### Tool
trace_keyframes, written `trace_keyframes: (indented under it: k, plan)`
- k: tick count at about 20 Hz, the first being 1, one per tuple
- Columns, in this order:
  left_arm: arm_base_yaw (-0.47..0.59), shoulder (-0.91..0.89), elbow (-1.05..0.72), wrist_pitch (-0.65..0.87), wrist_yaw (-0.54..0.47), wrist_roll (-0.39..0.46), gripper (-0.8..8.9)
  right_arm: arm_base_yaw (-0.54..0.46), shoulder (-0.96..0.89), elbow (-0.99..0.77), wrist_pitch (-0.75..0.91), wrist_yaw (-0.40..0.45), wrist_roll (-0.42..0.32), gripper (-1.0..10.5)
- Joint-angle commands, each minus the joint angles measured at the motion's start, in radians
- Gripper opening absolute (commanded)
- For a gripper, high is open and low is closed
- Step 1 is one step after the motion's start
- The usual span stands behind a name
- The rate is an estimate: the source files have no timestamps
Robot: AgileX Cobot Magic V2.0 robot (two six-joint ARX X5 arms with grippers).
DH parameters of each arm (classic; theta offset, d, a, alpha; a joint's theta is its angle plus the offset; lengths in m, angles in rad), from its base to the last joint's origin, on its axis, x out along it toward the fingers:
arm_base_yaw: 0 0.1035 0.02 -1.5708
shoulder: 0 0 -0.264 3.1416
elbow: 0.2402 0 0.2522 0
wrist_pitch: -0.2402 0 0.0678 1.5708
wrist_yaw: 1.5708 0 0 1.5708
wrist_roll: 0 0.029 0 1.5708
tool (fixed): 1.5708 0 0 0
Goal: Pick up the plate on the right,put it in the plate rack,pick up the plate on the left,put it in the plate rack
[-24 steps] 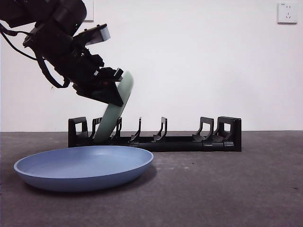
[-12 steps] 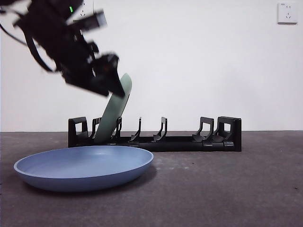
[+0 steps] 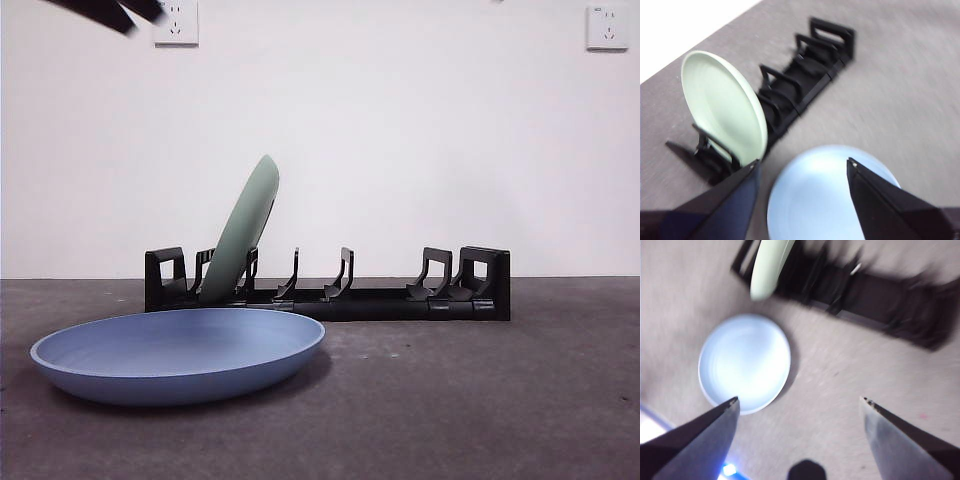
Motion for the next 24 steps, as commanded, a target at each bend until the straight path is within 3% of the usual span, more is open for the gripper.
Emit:
trace_keyframes:
  k: [1,5,8,13,24]
  plan:
    - [-0.01,-0.082,-0.002,-0.097,0.003,0.102,2.94,0.051,0.093,-0.008,-0.001,0.0,0.005,4.1]
    - [-0.011,-0.198,-0.002,-0.256,0.005,0.159,2.95,0.142,0.274,-0.008,0.025,0.02,0.003,4.1]
    - [-0.026,-0.258,-0.002,-0.315,0.005,0.162,4.13,0.197,0.404,-0.008,0.049,0.05,-0.003,4.1]
    - [-0.055,-0.289,-0.002,-0.388,0.004,0.165,4.12,0.257,0.568,-0.008,0.121,0.055,0.003,4.1]
    - [-0.084,-0.283,-0.002,-0.388,0.004,0.165,4.12,0.27,0.663,-0.012,0.179,0.125,0.015,4.1]
